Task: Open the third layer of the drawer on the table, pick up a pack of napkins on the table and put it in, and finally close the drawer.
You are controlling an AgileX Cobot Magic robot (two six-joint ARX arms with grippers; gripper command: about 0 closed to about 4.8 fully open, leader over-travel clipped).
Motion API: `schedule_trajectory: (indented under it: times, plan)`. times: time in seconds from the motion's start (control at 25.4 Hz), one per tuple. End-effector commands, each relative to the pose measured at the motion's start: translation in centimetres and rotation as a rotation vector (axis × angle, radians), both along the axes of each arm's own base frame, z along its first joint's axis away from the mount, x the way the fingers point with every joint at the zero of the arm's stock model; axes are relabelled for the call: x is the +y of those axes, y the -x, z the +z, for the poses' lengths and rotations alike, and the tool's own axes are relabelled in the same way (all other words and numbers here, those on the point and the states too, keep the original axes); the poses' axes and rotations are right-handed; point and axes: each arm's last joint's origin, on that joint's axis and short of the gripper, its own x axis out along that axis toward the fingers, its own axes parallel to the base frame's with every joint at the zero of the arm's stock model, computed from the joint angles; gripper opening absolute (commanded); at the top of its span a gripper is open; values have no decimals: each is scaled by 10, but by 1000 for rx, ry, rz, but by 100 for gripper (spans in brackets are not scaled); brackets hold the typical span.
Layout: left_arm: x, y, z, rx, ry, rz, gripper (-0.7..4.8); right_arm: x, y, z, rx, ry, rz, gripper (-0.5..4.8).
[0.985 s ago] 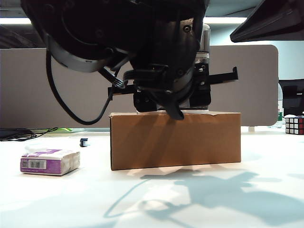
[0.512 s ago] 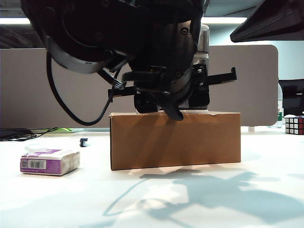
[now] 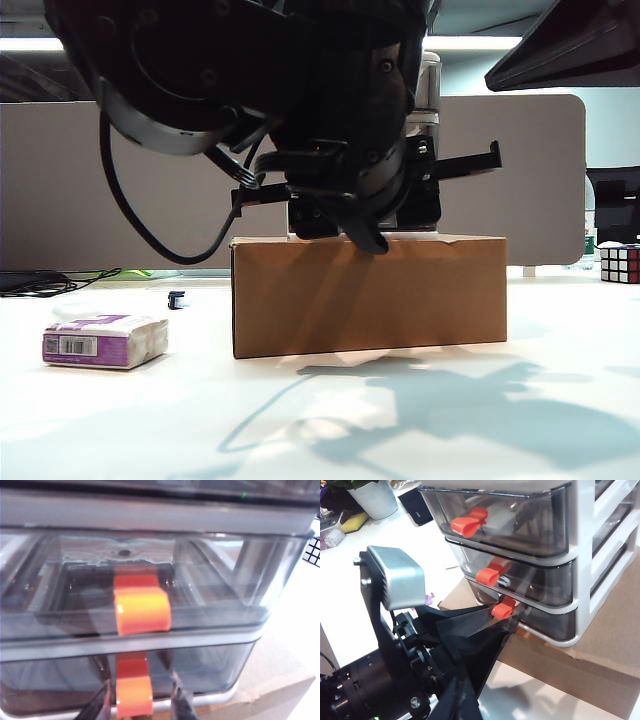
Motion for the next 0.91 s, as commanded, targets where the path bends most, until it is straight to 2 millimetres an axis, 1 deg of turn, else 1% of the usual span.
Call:
schedule_trajectory:
  times: [0.04,0.43,0.59,0.75,0.79,0.83,0.91]
  plan:
    - [-1,-1,2,-4,9,1,106,0,0,2,-17,-3,4,-6]
    - [0,-1,2,-3,5,9,105,0,0,2,-17,-3,4,-6]
    - [0,-2,1,-2,4,11,56,0,0,2,-17,-3,4,-6]
    - [0,-2,0,-1,3,14,48,0,0,2,-17,-3,4,-6]
    - [0,-2,0,-1,2,21,27,0,0,2,-16,-3,4,-6]
    - [0,-2,0,-3,1,31,-7,0,0,2,-17,-3,4,-6]
    - [1,-1,0,-6,3,55,-6,0,-1,2,-17,-3,4,-5]
